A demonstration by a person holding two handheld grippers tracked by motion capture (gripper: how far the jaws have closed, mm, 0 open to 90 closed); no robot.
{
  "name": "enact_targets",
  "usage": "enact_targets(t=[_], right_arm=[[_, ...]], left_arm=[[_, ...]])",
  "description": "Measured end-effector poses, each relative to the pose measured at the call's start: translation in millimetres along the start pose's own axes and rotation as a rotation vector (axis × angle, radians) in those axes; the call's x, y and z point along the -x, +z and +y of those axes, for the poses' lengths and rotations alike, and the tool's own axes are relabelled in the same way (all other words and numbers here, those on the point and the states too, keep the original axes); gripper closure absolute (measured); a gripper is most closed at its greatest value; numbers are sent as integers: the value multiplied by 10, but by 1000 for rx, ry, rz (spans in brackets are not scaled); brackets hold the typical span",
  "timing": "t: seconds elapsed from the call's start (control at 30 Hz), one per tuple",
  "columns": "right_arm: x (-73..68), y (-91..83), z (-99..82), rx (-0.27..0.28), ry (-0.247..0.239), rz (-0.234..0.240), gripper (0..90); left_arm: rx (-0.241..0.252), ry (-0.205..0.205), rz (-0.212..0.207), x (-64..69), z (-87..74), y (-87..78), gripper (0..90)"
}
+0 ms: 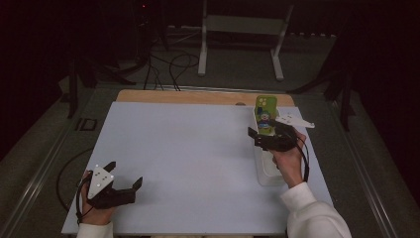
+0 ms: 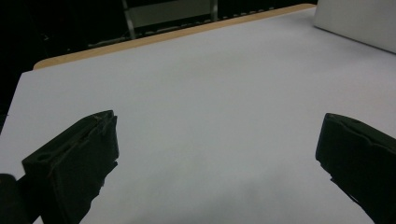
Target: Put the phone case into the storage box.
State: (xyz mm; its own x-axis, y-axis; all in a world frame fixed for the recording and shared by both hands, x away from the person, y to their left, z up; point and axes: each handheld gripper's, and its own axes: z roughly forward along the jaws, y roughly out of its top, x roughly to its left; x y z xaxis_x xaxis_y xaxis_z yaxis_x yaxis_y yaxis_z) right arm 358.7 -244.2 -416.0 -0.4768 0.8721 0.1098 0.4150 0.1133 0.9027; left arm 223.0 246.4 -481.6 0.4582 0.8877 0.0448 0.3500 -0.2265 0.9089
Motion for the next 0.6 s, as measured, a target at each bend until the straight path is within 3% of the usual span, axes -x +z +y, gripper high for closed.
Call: enact_targets(t=[0.17,0.23,0.4,0.6], right_arm=[[-99,-95,-81,13,-10,26,80],[-189,-163,-134,13,-36,37,80],[-316,-254,-219,30,-35,78,106],[-398,-322,-338,41,-41,75,119]], left_arm=[[1,-1,-1,2,3,4,0],[2,-3,-2,-1,5,4,0],[6,-5,-6,-14,13,-5,0],[7,-7,-11,-24,20,-8,0]])
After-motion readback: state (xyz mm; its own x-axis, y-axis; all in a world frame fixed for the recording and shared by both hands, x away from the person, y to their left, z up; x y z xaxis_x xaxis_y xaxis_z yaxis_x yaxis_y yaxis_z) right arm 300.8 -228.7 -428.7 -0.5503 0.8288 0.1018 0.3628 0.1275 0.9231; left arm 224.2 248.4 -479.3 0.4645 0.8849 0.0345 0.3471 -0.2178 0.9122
